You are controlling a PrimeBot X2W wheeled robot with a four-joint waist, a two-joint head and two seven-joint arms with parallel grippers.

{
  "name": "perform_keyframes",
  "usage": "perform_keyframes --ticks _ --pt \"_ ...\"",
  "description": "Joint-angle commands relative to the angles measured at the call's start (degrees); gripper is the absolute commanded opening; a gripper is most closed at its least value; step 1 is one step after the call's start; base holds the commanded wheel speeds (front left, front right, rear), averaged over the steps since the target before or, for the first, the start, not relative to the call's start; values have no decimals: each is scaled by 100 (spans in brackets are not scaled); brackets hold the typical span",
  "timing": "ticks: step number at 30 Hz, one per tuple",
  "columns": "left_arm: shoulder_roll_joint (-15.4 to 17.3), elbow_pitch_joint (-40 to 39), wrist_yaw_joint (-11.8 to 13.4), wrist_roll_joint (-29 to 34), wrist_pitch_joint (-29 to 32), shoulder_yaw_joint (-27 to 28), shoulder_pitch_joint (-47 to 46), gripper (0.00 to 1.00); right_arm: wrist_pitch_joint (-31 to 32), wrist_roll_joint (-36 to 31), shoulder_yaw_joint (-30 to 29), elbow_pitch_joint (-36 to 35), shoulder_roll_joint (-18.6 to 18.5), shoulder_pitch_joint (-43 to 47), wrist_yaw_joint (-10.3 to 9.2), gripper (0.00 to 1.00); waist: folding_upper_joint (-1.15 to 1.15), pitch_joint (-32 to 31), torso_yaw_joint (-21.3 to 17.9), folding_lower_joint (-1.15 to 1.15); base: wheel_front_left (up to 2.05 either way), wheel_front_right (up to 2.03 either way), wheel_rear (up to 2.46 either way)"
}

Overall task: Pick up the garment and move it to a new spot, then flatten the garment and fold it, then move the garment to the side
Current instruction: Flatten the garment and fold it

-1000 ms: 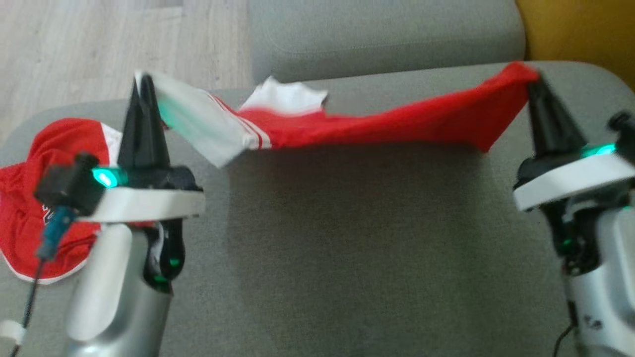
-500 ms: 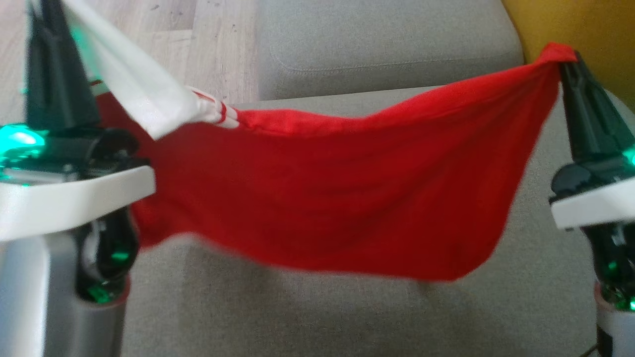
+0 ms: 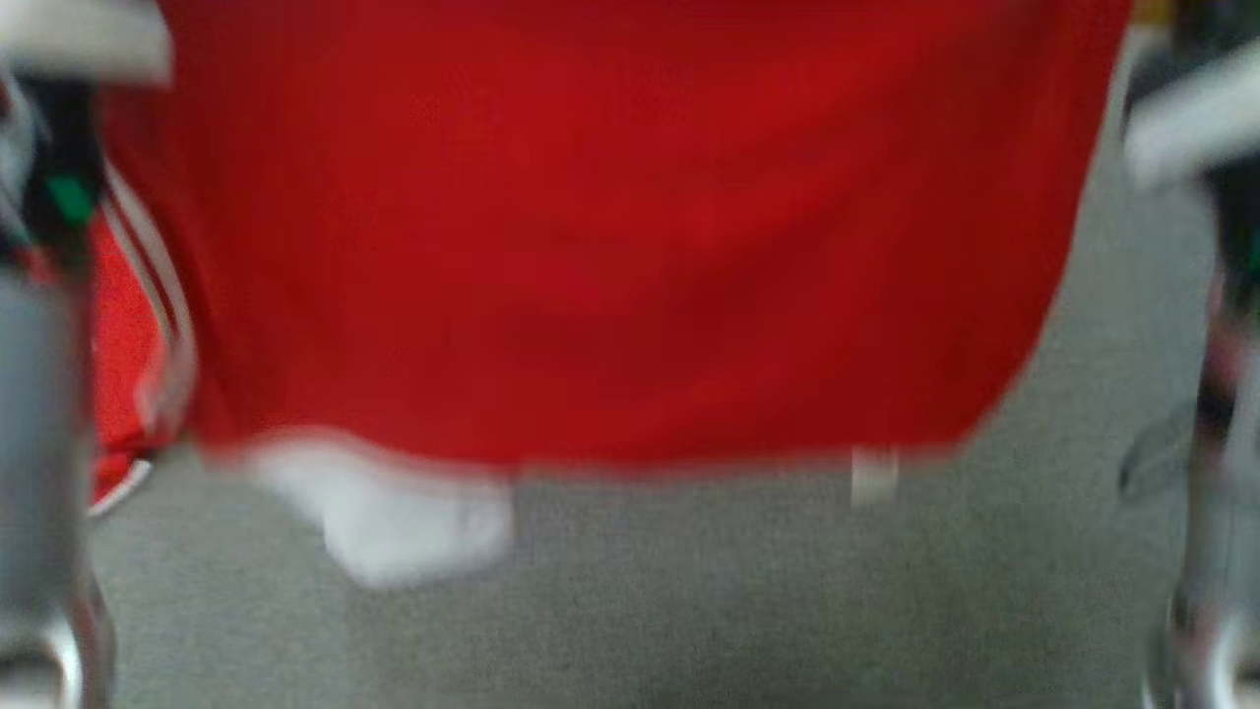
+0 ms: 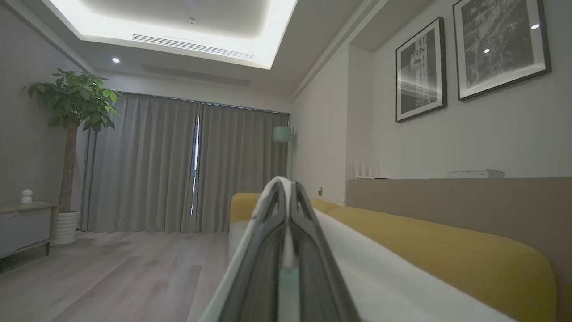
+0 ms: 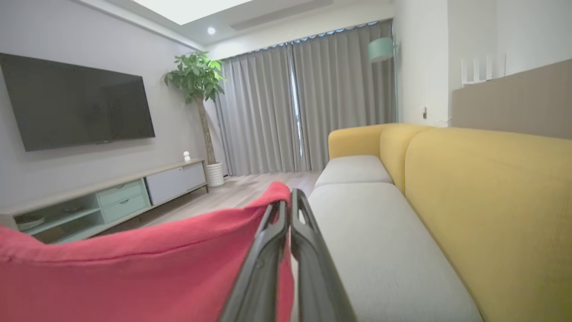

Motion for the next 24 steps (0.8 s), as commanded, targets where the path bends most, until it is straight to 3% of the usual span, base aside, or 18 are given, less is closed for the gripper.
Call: perform_keyframes --ticks 1,4,5,9,13,19,24 --pt "266 341 -86 37 -29 164 -820 0 -139 -37 106 300 -4 -819 -4 0 0 764 -191 -2 0 0 0" --pt "295 1463 -205 192 -334 165 -2001 0 -600 -242 135 1434 -38 -2058 -4 0 0 1148 -218 -2 0 0 0" --pt "295 1463 -205 192 -334 165 -2001 0 -600 -242 135 1434 -38 -2058 -4 0 0 1148 -218 -2 0 0 0" --pt "257 2732 -207 297 -1031 314 -3270 0 -1646 -416 -19 2875 51 -3483 -4 0 0 1474 -218 -2 0 0 0" --pt "142 3657 -336 360 -1653 262 -3820 0 -2457 -369 -47 4072 58 -4197 -4 0 0 1611 -115 -2 0 0 0" --pt "-2 4575 -569 305 -2119 81 -3588 0 -2941 -120 383 5289 13 -4081 -4 0 0 1703 -9 -2 0 0 0" --pt "-321 5054 -685 128 -2321 -117 -2577 0 -3048 277 754 6058 -253 -3329 -4 0 0 1563 196 -2 0 0 0"
